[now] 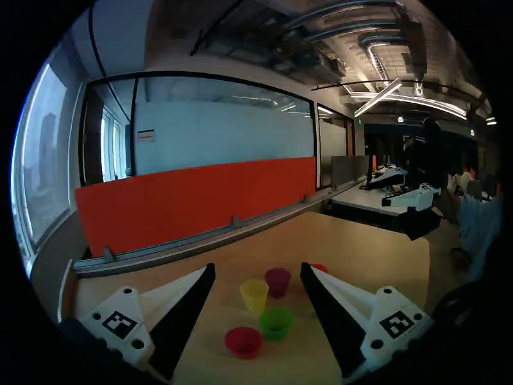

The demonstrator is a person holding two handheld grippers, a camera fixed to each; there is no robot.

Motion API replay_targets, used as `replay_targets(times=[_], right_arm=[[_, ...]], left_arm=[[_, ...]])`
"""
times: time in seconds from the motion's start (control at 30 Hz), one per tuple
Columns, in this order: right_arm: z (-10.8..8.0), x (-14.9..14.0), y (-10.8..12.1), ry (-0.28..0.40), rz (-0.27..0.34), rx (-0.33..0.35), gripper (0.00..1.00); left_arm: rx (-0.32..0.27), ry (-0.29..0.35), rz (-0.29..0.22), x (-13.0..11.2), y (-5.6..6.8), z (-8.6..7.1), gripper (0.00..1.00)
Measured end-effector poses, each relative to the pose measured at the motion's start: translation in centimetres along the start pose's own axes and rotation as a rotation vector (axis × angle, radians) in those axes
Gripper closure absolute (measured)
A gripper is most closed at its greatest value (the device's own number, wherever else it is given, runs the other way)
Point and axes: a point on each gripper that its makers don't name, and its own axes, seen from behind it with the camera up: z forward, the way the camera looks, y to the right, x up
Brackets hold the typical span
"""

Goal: Pour water

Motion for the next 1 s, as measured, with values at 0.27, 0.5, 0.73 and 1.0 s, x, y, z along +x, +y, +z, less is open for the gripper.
replay_targets(times=[0.27, 0.5, 0.73, 1.0], right_arm=[[0.7, -1.8, -0.2, -0.038, -0.005, 0.025, 0.0], [1.5, -3.4, -0.8, -0.071, 0.008, 0.054, 0.0], [2.2, -4.7, -0.9, -0.103, 0.015, 0.069, 0.0], [2.7, -5.9, -1.0, -0.126, 0.018, 0.081, 0.0]], left_arm=[[-0.022, -0.032, 0.003, -1.8, 0.2, 0.6, 0.01], [-0.038, -0.073, -0.002, -3.9, 0.3, 1.3, 0.01], [-0.061, -0.095, -0.001, -5.3, 0.4, 1.7, 0.01], [-0.085, -0.12, 0.001, -6.5, 0.8, 2.3, 0.01]])
